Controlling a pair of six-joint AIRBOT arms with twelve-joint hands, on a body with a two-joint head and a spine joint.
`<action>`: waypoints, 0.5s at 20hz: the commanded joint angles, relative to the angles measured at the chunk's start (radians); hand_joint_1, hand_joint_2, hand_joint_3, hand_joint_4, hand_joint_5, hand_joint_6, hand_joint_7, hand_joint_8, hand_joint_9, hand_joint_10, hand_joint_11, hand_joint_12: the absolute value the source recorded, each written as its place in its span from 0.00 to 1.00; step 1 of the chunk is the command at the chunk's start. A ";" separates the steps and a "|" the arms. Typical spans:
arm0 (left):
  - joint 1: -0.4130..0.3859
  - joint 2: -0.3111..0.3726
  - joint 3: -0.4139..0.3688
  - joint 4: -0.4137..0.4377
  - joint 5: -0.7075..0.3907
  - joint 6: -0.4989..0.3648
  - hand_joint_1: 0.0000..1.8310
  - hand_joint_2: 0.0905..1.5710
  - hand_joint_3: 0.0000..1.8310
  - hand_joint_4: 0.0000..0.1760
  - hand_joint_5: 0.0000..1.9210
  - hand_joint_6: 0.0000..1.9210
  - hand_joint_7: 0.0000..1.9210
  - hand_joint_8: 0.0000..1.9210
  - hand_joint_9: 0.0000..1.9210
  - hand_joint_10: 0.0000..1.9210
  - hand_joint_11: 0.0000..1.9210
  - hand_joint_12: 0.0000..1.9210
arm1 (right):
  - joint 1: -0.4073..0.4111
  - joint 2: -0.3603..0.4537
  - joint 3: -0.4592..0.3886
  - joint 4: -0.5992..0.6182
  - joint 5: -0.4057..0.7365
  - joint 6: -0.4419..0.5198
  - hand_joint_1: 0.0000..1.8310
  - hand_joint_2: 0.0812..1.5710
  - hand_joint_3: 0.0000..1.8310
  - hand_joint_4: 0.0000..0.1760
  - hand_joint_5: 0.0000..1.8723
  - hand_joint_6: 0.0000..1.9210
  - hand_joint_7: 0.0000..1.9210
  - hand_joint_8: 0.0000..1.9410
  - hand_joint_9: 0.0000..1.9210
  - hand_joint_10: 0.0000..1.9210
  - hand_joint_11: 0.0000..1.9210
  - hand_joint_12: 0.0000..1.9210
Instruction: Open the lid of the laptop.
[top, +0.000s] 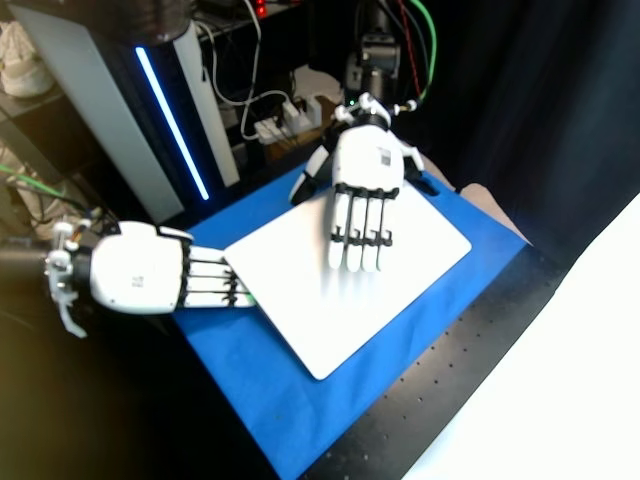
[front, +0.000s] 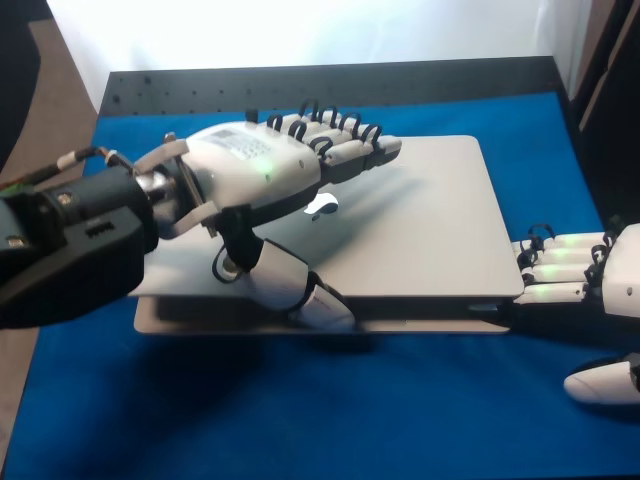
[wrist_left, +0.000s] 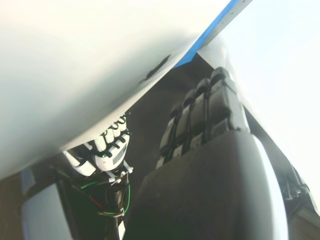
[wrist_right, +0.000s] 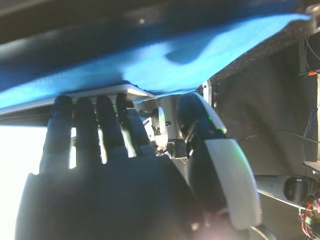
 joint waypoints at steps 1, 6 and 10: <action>-0.030 0.004 -0.001 -0.014 -0.148 0.010 0.36 0.59 0.01 0.00 0.00 0.00 0.00 0.00 0.00 0.00 0.00 0.00 | 0.013 -0.024 -0.009 -0.003 0.051 0.006 0.12 0.86 0.00 0.00 0.08 0.00 0.03 0.00 0.00 0.00 0.00 0.00; -0.055 0.029 -0.035 -0.013 -0.125 0.110 0.53 0.70 0.02 0.00 0.00 0.00 0.00 0.00 0.00 0.00 0.00 0.00 | 0.013 -0.030 -0.009 -0.002 0.051 0.006 0.08 0.86 0.00 0.00 0.08 0.00 0.05 0.00 0.01 0.00 0.00 0.00; -0.088 0.040 -0.038 -0.016 -0.140 0.111 0.51 0.71 0.01 0.00 0.00 0.00 0.00 0.00 0.00 0.00 0.00 0.00 | 0.013 -0.030 -0.009 -0.003 0.051 0.006 0.00 0.88 0.01 0.00 0.06 0.00 0.03 0.00 0.00 0.00 0.00 0.00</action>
